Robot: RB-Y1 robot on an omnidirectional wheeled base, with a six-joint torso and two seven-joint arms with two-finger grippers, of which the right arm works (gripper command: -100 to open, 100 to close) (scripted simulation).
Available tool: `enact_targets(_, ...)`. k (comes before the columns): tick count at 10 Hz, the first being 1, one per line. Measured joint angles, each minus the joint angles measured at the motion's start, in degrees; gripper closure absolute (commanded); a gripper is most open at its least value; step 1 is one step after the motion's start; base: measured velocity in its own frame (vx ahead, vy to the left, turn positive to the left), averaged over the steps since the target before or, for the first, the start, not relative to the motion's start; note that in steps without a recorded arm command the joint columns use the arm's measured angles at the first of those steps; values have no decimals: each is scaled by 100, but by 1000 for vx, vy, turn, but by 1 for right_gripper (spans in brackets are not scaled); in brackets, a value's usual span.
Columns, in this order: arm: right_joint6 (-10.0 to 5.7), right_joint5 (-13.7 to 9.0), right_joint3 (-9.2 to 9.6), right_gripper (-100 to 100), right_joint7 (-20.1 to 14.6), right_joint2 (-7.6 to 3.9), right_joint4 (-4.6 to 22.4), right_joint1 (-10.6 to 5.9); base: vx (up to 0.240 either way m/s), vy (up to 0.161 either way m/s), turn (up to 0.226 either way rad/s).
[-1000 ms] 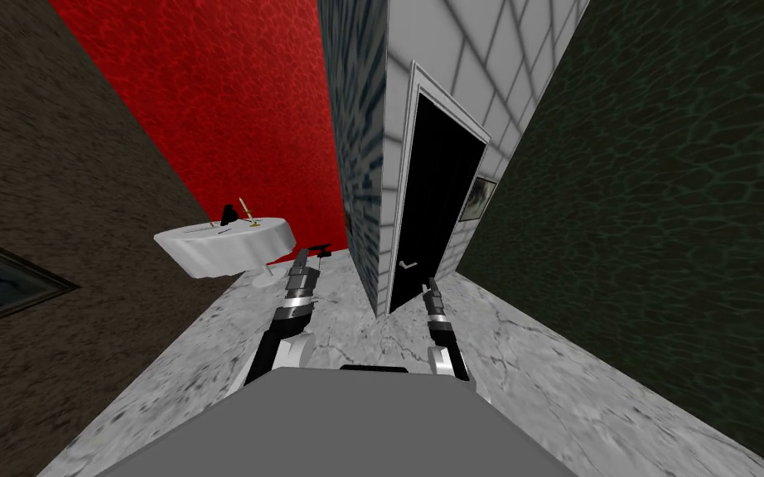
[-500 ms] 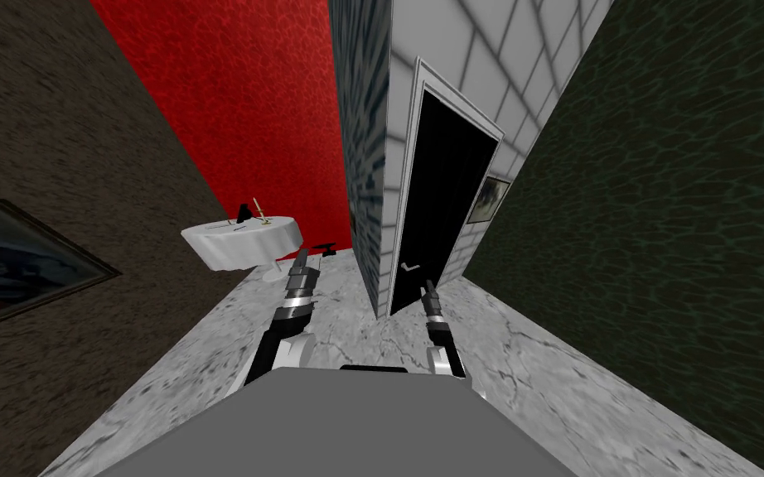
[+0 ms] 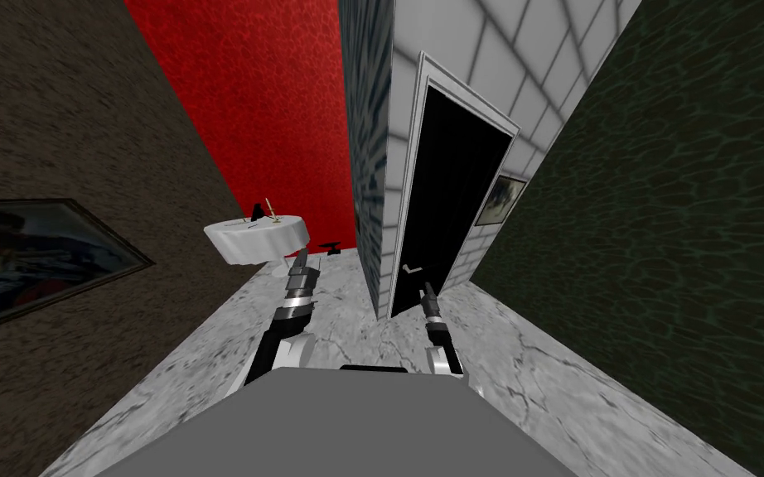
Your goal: Pull the door open
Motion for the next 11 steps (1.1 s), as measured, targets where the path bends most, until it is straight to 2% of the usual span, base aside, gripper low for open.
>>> enact_targets(2,-86,-31,29,-100,-33,-29,294,-103,14,-88,89)
enact_targets(4,-181,-70,52,-100,-67,-68,663,-269,20,-94,162)
enact_targets(7,-320,-123,85,-100,-134,-136,1166,-434,11,-96,174)
enact_targets(11,-454,-186,119,-100,-211,-216,1723,-641,3,-74,108)
